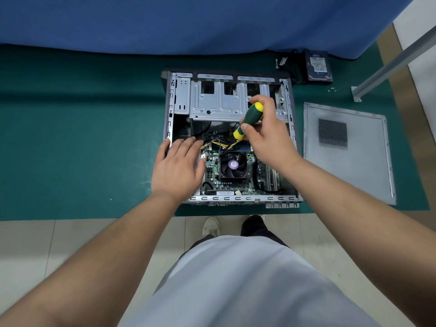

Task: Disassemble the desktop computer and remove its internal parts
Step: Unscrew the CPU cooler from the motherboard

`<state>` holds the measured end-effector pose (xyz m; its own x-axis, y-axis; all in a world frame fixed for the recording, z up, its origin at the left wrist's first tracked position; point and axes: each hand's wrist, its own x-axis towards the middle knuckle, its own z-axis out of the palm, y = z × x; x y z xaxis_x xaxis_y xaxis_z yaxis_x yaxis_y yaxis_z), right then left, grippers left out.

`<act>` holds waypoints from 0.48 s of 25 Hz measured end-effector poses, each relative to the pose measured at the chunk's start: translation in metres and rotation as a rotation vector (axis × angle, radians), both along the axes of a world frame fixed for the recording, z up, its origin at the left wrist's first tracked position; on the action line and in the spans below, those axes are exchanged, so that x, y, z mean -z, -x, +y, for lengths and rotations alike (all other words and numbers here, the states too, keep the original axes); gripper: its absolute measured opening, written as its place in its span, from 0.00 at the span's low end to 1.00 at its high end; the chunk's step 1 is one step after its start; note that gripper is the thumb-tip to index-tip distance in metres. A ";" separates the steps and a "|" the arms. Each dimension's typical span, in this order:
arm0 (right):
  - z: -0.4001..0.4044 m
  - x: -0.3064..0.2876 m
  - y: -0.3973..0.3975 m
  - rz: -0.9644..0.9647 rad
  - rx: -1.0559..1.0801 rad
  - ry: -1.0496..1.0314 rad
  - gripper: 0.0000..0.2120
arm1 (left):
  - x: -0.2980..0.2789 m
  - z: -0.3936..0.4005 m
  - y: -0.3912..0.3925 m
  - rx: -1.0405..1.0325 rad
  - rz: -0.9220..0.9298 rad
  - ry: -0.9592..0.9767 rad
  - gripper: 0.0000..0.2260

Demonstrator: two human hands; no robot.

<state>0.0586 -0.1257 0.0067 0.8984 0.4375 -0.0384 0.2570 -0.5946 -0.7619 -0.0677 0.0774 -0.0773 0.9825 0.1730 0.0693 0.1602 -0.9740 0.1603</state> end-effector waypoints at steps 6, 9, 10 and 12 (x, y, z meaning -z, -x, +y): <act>0.011 0.009 -0.003 0.032 -0.016 0.035 0.22 | 0.001 -0.001 0.000 -0.007 0.005 -0.007 0.22; 0.011 0.011 -0.004 0.050 -0.012 0.042 0.22 | 0.000 0.000 0.000 -0.008 0.014 -0.008 0.22; 0.011 0.012 -0.004 0.053 -0.012 0.043 0.22 | 0.000 0.000 0.000 -0.008 0.015 -0.008 0.22; 0.012 0.014 -0.004 0.057 -0.013 0.041 0.22 | -0.001 0.000 0.000 -0.009 0.016 -0.009 0.22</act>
<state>0.0621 -0.1133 -0.0068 0.8886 0.4459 -0.1074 0.2216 -0.6224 -0.7507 -0.0676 0.0778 -0.0766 0.9818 0.1814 0.0556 0.1715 -0.9738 0.1491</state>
